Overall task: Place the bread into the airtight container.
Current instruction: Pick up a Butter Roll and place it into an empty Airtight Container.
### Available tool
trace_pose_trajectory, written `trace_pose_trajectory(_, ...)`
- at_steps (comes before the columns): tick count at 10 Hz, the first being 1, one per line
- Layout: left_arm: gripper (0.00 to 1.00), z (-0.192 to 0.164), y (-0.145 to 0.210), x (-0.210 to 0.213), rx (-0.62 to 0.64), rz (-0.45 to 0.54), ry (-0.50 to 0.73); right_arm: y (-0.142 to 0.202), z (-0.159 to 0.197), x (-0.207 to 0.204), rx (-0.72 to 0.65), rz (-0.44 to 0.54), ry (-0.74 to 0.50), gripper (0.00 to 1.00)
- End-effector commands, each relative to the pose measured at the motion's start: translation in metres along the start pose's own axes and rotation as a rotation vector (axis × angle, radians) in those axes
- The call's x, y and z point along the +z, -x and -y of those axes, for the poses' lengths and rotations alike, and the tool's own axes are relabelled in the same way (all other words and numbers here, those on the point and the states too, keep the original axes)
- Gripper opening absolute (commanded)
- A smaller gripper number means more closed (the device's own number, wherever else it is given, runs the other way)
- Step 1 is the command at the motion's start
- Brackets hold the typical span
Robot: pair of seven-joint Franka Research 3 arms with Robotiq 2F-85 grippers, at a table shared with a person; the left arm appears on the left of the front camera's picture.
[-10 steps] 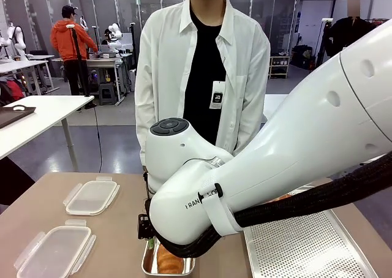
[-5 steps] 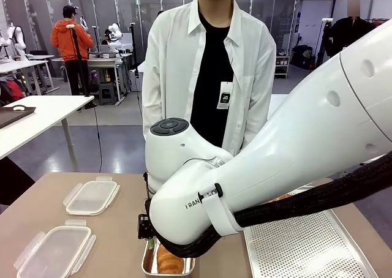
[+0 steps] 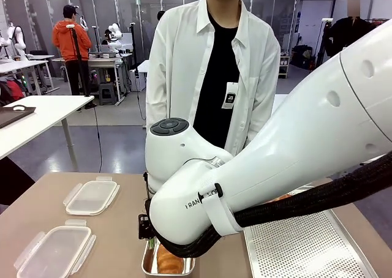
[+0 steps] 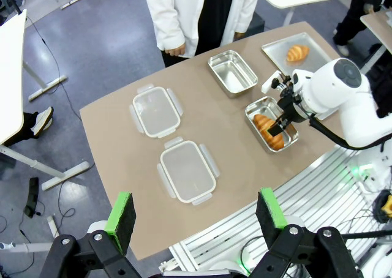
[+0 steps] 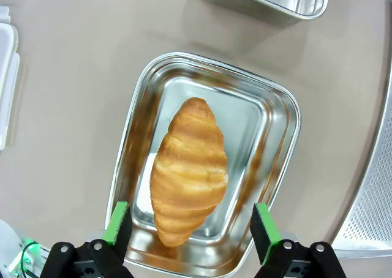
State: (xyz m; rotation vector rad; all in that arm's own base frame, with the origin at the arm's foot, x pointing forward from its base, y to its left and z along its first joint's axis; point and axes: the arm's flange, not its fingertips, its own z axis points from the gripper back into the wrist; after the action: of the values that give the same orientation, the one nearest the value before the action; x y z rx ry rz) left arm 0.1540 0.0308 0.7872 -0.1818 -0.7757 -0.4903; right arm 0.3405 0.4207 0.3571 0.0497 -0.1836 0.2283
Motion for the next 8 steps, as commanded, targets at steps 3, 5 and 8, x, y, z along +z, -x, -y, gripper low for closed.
trace_pose_trajectory(3, 1.0, 0.001, 0.0, 0.0, -0.011, -0.001, 0.001, -0.026, 0.037, 0.091, 0.057, 0.042, -0.074, 1.0)
trace_pose_trajectory(5, 1.0, 0.001, 0.0, 0.0, -0.011, -0.001, 0.001, -0.052, 0.089, 0.135, 0.084, 0.054, -0.106, 1.0)
trace_pose_trajectory(8, 1.0, 0.001, 0.0, 0.0, -0.011, -0.001, 0.001, -0.083, 0.178, 0.174, 0.137, 0.081, -0.094, 1.0)
